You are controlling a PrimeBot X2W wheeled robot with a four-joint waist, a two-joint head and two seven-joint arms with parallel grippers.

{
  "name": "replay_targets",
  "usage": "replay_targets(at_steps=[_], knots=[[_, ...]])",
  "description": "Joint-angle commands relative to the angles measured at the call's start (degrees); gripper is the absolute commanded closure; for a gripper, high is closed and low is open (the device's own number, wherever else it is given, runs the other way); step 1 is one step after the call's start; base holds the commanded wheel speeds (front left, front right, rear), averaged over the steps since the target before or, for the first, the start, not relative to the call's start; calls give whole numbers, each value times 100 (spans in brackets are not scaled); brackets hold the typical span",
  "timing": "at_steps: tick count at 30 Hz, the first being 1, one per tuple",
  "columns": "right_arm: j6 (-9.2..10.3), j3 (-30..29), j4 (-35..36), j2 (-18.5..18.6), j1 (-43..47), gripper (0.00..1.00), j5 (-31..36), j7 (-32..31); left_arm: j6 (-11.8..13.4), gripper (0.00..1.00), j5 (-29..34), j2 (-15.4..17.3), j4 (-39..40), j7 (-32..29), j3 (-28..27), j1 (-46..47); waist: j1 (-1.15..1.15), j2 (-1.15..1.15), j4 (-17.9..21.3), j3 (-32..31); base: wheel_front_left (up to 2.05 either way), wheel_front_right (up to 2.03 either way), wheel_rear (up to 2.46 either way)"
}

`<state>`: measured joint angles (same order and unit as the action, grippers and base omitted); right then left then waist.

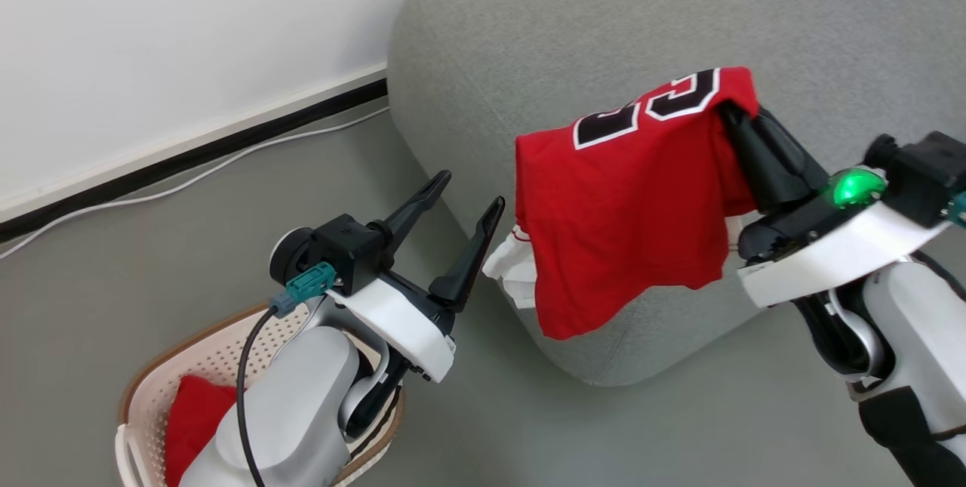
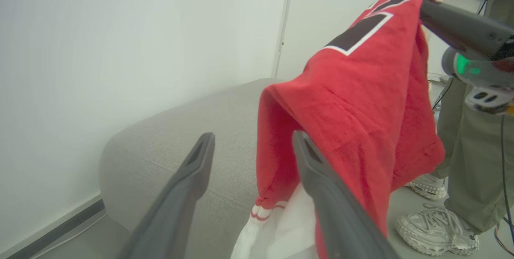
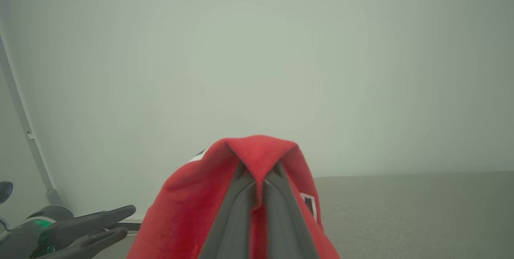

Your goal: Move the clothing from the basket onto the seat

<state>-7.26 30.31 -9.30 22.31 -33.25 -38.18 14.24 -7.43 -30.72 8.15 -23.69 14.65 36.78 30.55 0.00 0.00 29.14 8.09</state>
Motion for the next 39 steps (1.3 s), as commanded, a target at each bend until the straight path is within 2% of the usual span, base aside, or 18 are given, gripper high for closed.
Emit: replay_targets(at_steps=[1,10,15,21,25,33,39], knots=[[-23,-158,214,39,170,100,43,75,-6,0,52,62,185,35,-194,57,0,0,168,-2,0,0,0],[-23,-1122,522,90,645,100,435,75,-6,0,-32,27,148,35,156,292,0,0,263,223,0,0,0],[-23,-1879,409,8,564,100,879,75,-6,0,-59,68,137,35,301,397,0,0,279,437,0,0,0],[-23,-2598,34,-139,76,100,1347,75,-6,0,-47,209,126,35,396,464,0,0,278,811,0,0,0],[-23,-2841,-200,-142,-244,100,1519,75,-6,0,-16,304,134,35,408,481,0,0,259,1037,0,0,0],[-23,-3715,-675,-40,-990,100,1831,75,-6,0,18,443,130,35,674,768,0,0,-106,1752,0,0,0],[-23,-4137,-1090,44,-1577,100,1996,75,-6,0,30,516,152,35,865,1038,0,0,-371,2234,0,0,0]])
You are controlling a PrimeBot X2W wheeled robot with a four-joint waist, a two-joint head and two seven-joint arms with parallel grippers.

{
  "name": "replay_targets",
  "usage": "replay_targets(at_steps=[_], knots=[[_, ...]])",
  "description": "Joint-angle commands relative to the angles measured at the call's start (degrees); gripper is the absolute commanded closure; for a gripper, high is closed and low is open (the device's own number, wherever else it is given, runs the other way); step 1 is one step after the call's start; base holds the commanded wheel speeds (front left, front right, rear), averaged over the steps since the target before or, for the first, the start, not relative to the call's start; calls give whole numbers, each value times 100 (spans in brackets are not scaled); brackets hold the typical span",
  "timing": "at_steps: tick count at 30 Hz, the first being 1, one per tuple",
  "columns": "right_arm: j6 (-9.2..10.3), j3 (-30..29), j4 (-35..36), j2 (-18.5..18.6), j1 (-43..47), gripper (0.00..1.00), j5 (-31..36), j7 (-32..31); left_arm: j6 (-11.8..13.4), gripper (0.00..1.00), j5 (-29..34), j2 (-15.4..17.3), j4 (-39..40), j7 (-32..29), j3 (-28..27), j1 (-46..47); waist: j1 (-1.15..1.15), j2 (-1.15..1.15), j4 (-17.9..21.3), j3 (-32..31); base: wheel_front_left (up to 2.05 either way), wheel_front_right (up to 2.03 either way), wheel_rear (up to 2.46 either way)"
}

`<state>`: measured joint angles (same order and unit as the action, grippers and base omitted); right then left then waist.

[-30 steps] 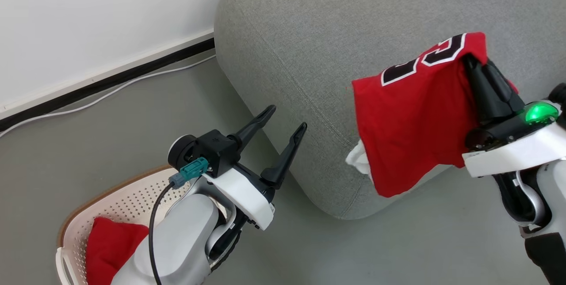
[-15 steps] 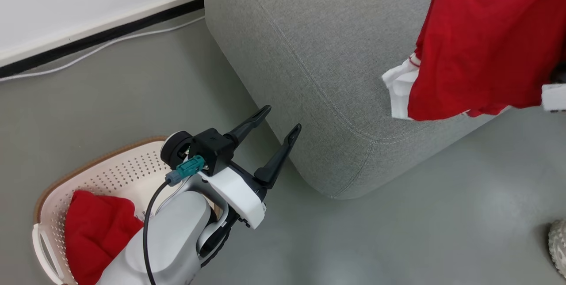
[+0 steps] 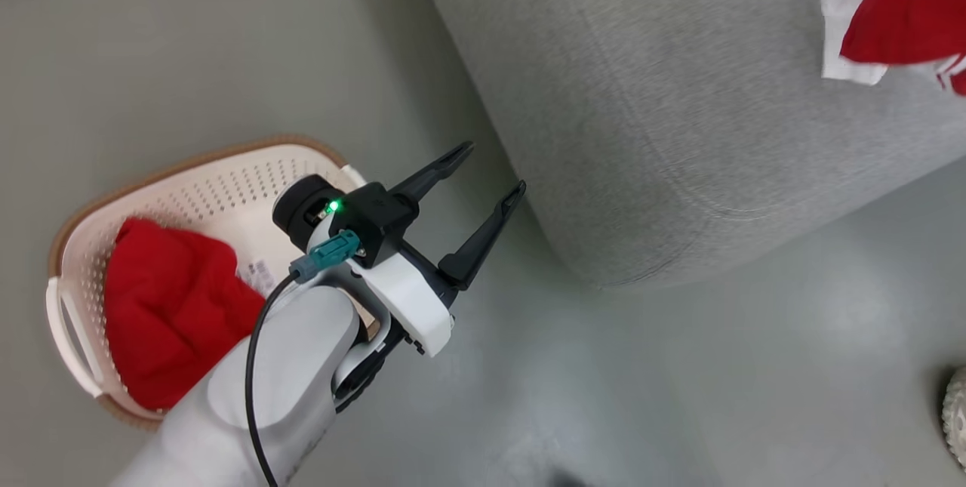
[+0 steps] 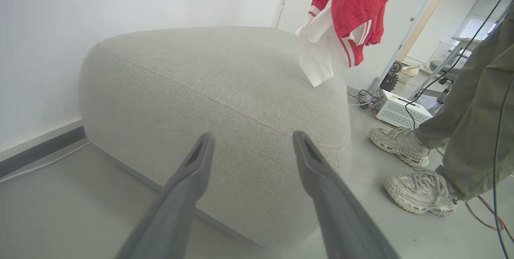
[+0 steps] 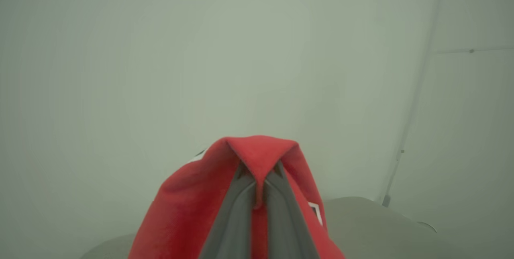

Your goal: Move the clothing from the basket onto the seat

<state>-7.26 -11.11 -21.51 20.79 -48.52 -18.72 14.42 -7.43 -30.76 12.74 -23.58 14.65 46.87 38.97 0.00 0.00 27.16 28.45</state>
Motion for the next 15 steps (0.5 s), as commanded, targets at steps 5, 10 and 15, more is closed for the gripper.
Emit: replay_targets(at_steps=[5,10,15], knots=[[-23,-322,-416,432,-685,100,242,58,-6,0,33,93,142,35,-18,401,0,0,-381,542,0,0,0],[-23,-716,-984,823,-1357,100,492,58,-6,0,27,97,128,35,112,570,0,0,-598,892,0,0,0],[-23,-1416,-1492,981,-2004,100,724,58,-6,0,-38,124,110,35,230,665,0,0,-809,1199,0,0,0]])
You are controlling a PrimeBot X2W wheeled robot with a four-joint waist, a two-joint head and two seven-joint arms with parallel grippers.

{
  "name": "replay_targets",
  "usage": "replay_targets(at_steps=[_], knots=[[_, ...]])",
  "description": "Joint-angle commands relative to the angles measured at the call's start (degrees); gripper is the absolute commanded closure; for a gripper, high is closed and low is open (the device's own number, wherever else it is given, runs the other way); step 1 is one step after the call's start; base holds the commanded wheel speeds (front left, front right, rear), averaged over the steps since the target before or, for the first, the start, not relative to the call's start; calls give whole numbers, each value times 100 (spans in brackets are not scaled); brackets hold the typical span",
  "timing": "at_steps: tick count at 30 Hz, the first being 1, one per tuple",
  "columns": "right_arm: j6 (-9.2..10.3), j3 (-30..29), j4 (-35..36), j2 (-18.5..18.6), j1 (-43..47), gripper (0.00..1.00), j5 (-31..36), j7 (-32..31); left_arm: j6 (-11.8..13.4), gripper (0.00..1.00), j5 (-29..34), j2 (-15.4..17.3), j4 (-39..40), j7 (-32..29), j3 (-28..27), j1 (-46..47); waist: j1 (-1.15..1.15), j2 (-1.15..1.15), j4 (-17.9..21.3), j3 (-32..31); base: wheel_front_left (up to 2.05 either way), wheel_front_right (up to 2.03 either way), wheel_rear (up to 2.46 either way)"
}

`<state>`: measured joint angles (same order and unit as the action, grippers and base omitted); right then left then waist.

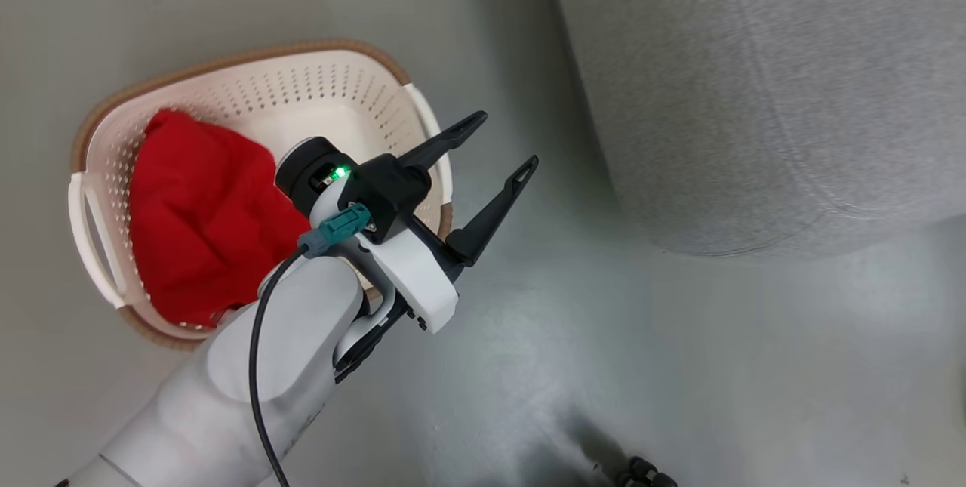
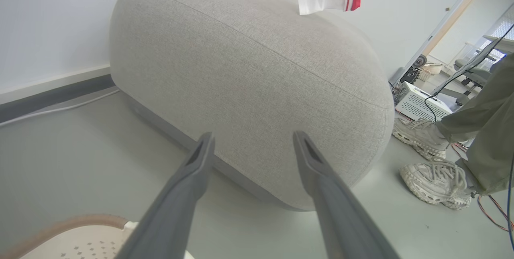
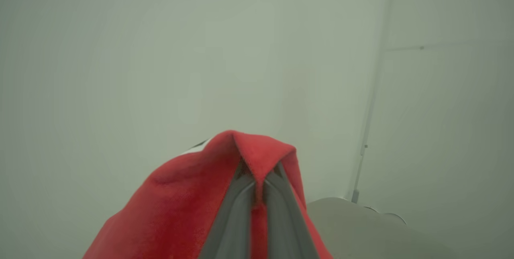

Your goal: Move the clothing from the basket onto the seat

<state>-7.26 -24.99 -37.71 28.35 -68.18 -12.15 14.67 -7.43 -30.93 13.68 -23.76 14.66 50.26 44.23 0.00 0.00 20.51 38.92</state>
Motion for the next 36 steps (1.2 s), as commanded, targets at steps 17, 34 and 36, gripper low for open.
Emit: replay_targets(at_steps=[17,34,36], knots=[[-23,-1973,-529,-249,-1237,100,1555,33,-6,0,-88,4,81,34,-35,201,0,0,-686,742,0,0,0],[-23,-446,-1332,-922,263,100,62,33,-6,0,-44,-117,84,34,-301,98,0,0,-835,572,0,0,0],[-23,-313,-1254,-977,490,100,-202,33,-6,0,-36,-143,105,34,-352,81,0,0,-856,506,0,0,0]])
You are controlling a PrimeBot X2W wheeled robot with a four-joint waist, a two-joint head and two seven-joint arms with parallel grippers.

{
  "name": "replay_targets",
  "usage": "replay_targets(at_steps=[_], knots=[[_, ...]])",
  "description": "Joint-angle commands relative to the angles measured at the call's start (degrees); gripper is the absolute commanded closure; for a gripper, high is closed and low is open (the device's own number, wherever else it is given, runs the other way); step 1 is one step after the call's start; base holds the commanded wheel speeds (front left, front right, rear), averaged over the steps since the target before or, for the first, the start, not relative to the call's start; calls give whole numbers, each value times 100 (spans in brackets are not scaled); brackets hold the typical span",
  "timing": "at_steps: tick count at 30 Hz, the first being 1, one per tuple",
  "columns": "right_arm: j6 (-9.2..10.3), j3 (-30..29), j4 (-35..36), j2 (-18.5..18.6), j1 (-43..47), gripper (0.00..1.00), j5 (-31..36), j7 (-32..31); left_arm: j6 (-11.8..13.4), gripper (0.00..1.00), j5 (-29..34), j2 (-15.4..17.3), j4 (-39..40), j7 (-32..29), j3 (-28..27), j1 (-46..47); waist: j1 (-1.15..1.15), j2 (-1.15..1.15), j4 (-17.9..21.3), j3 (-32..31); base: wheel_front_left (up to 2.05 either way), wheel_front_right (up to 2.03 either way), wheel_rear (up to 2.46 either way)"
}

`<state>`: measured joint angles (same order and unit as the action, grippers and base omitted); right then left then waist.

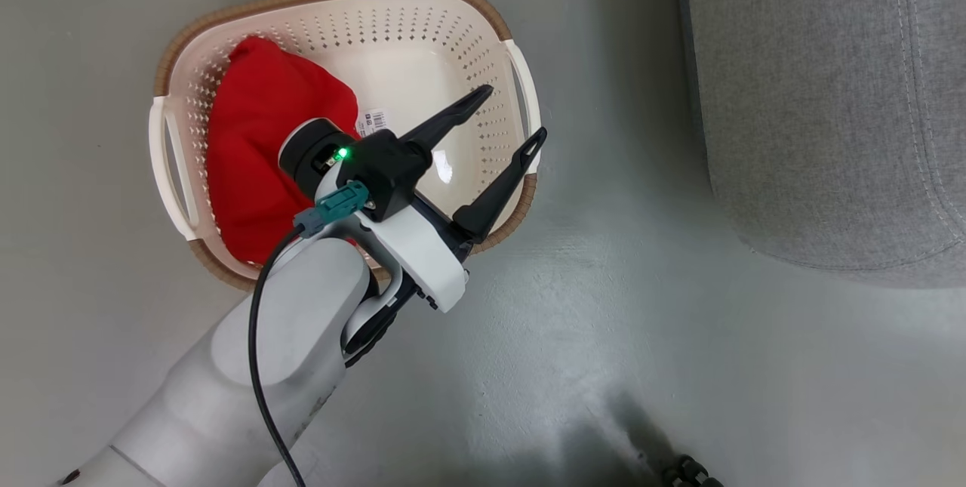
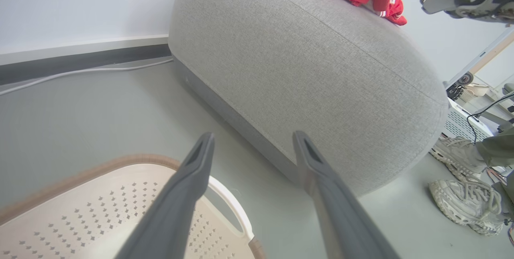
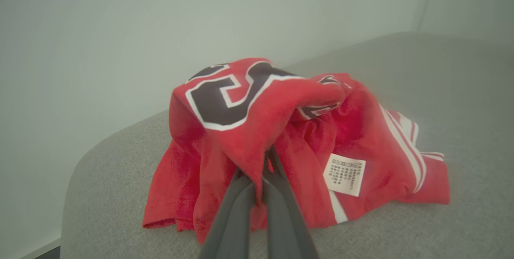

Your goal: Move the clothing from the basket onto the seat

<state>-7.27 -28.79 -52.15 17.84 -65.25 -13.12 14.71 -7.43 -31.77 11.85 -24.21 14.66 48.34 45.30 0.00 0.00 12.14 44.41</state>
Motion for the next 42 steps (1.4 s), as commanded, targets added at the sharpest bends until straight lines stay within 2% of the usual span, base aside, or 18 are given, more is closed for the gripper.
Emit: replay_targets(at_steps=[1,3,4,5,6,7,20,42], knots=[[-22,132,246,58,312,100,-228,29,-6,0,51,32,157,34,-189,-37,0,0,-29,-78,0,0,0],[-22,270,385,41,549,100,-411,29,-6,0,56,16,170,34,-252,-68,0,0,-46,-155,0,0,0],[-22,297,454,34,656,84,-514,29,-6,0,62,4,180,34,-278,-85,0,0,-58,-196,0,0,0],[-22,328,515,37,762,52,-585,29,-6,0,71,-8,194,34,-304,-101,0,0,-70,-239,0,0,0],[-22,364,574,33,868,9,-642,29,-6,0,77,-18,207,34,-334,-122,0,0,-81,-289,0,0,0],[-22,432,676,9,1079,0,-755,29,-6,0,86,-35,226,34,-407,-173,0,0,-101,-397,0,0,0],[-22,897,1093,-161,2013,0,-1127,29,-6,0,197,-168,277,34,-1064,-678,0,0,-295,-1187,0,0,0],[-22,2279,2035,-356,3065,0,-1172,29,-6,0,925,-572,230,34,-3214,-2034,0,0,-924,-2853,0,0,0]])
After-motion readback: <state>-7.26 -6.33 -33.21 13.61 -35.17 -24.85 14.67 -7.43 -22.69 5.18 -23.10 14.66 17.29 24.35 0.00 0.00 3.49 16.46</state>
